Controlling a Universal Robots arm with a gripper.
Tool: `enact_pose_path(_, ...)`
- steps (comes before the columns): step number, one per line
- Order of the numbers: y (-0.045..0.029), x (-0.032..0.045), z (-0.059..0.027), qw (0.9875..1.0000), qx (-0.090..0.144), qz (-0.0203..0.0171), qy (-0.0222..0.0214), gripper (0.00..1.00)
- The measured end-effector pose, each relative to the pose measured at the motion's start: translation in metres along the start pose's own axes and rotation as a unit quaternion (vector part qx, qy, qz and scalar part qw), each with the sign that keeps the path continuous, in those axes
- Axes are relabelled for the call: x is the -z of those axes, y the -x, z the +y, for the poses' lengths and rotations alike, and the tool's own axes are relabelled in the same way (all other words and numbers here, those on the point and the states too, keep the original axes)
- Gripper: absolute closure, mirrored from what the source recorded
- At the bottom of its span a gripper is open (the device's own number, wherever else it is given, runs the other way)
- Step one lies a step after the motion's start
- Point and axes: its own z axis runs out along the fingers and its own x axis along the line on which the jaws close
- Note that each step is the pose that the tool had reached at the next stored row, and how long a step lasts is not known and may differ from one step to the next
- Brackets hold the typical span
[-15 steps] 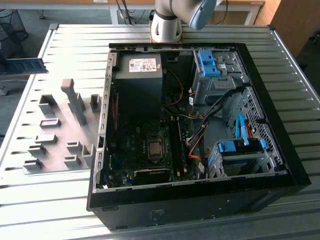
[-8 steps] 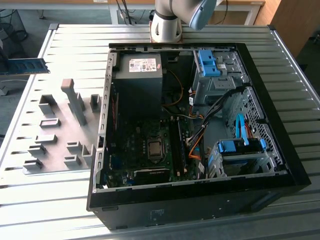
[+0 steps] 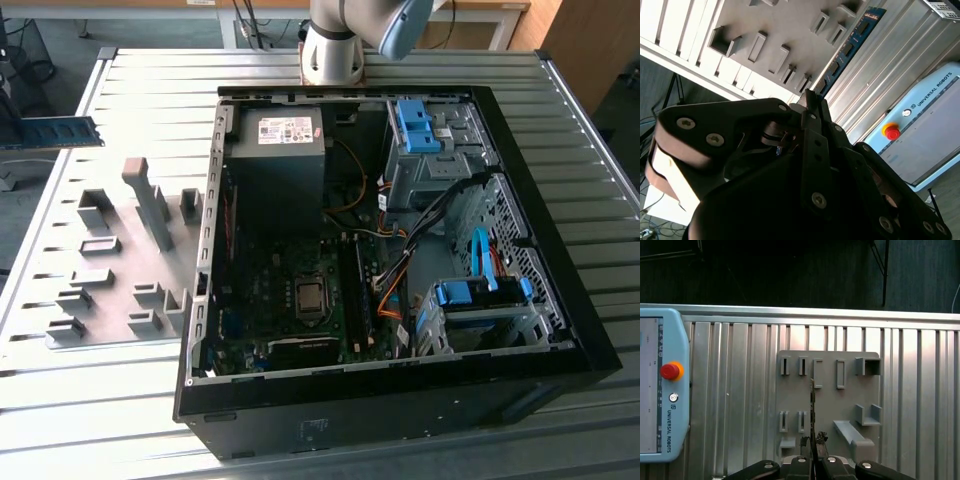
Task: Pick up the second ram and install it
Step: 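Pick up the second ram and move it above second insertion slot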
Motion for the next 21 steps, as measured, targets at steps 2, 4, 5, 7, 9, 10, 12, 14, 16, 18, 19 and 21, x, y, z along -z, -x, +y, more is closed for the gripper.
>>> enact_pose_path(2, 0.0, 0.0, -0.0021, 1.0, 0.0, 0.0, -0.0001, 0.86)
enact_pose_path(4, -0.0001, 0.0, -0.0044, 1.0, 0.0, -0.0001, -0.0001, 0.86)
enact_pose_path(5, -0.0001, 0.0001, -0.0056, 1.0, 0.0, 0.0, 0.0, 0.86)
enact_pose_path(7, -0.0001, 0.0002, -0.0076, 1.0, 0.0, 0.0, 0.0, 0.86)
enact_pose_path(9, -0.0001, 0.0002, -0.0092, 1.0, 0.0, 0.0, 0.0, 0.86)
enact_pose_path(10, -0.0002, 0.0002, -0.0098, 1.0, 0.0, 0.0, -0.0001, 0.86)
enact_pose_path(12, -0.0001, 0.0002, -0.0108, 1.0, 0.0, 0.0, -0.0001, 0.86)
enact_pose_path(14, -0.0002, 0.0003, -0.0121, 1.0, 0.0, 0.0, 0.0, 0.86)
enact_pose_path(16, -0.0002, 0.0003, -0.0132, 1.0, 0.0, 0.0, 0.0, 0.86)
enact_pose_path(18, -0.0002, 0.0003, -0.0141, 1.0, 0.0, 0.0, -0.0001, 0.86)
enact_pose_path(19, -0.0002, 0.0003, -0.0146, 1.0, 0.0, -0.0001, -0.0001, 0.86)
enact_pose_path(21, -0.0002, 0.0004, -0.0153, 1.0, 0.0, 0.0, 0.0, 0.86)
